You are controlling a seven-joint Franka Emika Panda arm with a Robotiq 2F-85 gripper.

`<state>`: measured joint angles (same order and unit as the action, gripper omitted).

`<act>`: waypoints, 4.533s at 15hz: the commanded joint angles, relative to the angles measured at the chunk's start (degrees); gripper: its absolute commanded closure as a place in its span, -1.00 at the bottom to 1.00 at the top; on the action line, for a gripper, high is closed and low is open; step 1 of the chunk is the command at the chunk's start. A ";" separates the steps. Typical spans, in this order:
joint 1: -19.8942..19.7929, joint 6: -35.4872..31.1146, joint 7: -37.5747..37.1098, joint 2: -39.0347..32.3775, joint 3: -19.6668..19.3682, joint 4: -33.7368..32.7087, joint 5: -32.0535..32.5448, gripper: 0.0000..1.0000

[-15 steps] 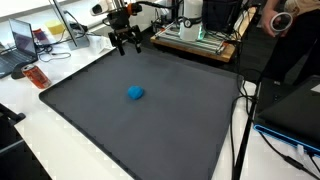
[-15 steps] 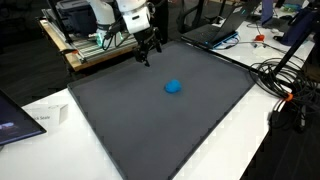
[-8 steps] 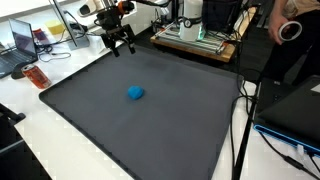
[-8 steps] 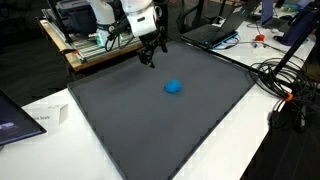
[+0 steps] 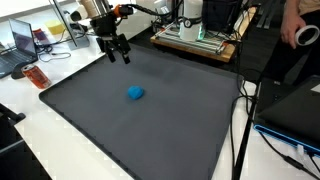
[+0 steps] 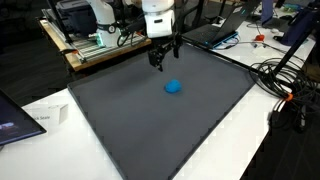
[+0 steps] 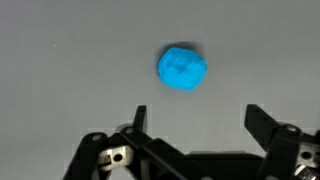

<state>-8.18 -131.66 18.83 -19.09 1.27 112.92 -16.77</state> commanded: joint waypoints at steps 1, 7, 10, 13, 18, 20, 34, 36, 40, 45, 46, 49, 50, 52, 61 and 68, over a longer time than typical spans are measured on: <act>3.04 3.62 -9.61 -2.71 -1.52 -5.13 6.25 -1.00; 7.49 13.98 -22.09 -6.72 -1.64 -13.79 12.79 -1.00; 9.48 18.21 -26.55 -9.36 -1.70 -18.91 14.48 -1.00; 11.53 21.61 -30.91 -12.26 -2.09 -24.22 16.98 -1.00; 15.70 28.45 -38.62 -17.03 -3.41 -33.26 22.49 -1.00; 17.29 31.42 -41.47 -18.81 -3.84 -36.58 24.25 -1.00; 26.46 33.79 -62.31 -22.66 -5.75 -40.37 31.91 -1.00; 27.65 33.04 -65.26 -21.93 -5.79 -38.90 33.47 -1.00; 28.94 28.19 -70.45 -19.61 -5.30 -33.05 35.91 -1.00; 28.23 16.07 -70.31 -14.55 -4.71 -20.43 37.30 -1.00; 28.04 13.78 -70.48 -13.13 -4.87 -17.43 37.58 -1.00; 27.12 7.92 -70.28 -9.13 -4.95 -9.29 38.05 -1.00; 26.63 6.07 -70.21 -7.84 -4.96 -6.68 37.96 -1.00; 25.47 1.43 -69.20 -5.40 -5.07 -1.71 38.31 -1.00; 23.11 -2.77 -65.99 -4.51 -4.76 1.20 37.33 -1.00; 19.13 -9.50 -56.05 -11.46 -6.03 0.67 36.96 -1.00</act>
<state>12.97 -137.30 -41.85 -27.82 -4.36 113.88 20.46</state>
